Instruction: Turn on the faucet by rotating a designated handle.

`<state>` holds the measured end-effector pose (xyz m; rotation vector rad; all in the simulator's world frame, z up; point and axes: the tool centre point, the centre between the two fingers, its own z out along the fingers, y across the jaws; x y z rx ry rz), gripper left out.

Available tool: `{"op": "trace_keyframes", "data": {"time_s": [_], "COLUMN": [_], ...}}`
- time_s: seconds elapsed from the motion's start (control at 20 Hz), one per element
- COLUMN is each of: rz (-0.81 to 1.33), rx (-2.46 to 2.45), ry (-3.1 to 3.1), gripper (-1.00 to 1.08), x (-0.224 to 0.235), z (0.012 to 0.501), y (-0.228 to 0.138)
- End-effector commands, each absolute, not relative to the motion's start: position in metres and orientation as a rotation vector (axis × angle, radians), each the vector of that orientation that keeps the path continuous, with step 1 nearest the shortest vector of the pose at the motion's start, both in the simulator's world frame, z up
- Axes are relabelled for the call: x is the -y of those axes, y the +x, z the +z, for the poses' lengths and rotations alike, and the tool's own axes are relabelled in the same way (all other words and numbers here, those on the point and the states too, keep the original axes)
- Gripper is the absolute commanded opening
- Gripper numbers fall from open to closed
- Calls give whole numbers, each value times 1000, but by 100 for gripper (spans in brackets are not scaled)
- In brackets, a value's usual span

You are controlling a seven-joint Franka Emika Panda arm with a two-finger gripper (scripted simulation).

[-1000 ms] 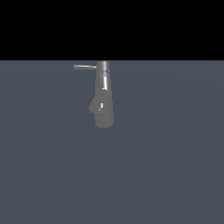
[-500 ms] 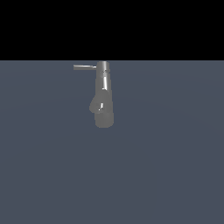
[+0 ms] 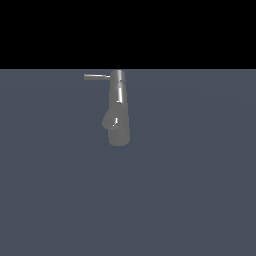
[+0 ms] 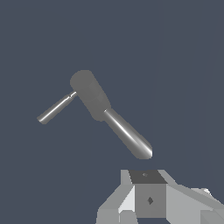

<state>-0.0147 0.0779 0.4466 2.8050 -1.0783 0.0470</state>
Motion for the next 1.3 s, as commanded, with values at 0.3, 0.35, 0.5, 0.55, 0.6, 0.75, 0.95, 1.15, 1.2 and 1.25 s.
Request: {"op": "trace_keyframes", "data": {"time_s": [0.3,0.35,0.5,0.55,0.6,0.75,0.95,1.15,1.2,1.25], "rz": [54,54,52,51,50,45,35,21,18,14], "rx": [1329,1358,1448,1477,1507,1598,1719,1837,1864,1889], "ry": [2711,2699,2661,2647,2633,2590,2527,2457,2441,2425], "gripper": [-100,-100,-100,-100,-100,-100,-100,-100,-100,-100], "x": [-99,-101,-108,-110,-113,-120,-128,-136,-138,-139], "z": [409,404,388,383,377,360,335,309,303,298], "y": [38,44,61,67,72,88,108,126,130,133]}}
